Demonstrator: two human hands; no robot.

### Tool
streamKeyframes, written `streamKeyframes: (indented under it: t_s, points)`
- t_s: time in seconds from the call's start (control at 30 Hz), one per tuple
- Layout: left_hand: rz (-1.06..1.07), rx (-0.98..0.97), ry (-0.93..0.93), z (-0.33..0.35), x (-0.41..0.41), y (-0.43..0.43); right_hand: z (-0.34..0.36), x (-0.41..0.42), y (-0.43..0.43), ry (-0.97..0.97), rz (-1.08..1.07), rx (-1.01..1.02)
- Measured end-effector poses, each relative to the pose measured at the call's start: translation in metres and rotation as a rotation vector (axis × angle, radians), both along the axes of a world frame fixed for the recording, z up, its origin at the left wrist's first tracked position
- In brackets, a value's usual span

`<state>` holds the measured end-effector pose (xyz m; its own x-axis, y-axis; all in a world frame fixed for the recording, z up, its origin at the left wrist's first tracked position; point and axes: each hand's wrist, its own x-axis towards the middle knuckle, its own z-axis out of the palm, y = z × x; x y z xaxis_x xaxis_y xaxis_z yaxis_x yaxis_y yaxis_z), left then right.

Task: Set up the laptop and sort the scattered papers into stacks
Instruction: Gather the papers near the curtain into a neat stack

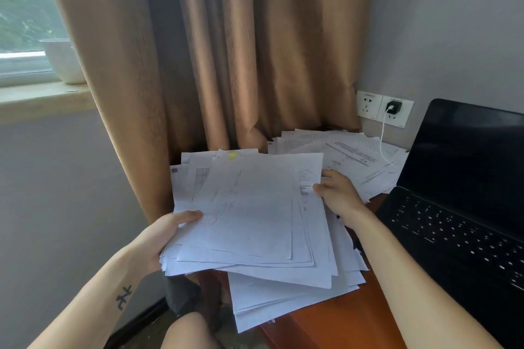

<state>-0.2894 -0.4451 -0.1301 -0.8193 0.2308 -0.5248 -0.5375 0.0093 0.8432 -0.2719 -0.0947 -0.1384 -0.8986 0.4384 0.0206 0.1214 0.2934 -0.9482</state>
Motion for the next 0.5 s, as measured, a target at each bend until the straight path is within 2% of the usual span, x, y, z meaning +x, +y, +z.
streamKeyframes:
  t_s: [0.17,0.37,0.5]
  points:
    - [-0.003,-0.003,0.048,-0.001,0.000,0.002,-0.009,-0.007,-0.039,0.087,0.000,0.070]
    - [-0.048,0.028,0.100,-0.006,-0.001,0.001,-0.012,-0.001,-0.063,0.087,0.239,-0.074]
    - [-0.089,0.015,0.144,-0.004,-0.001,-0.001,-0.028,-0.006,-0.082,0.063,0.190,0.148]
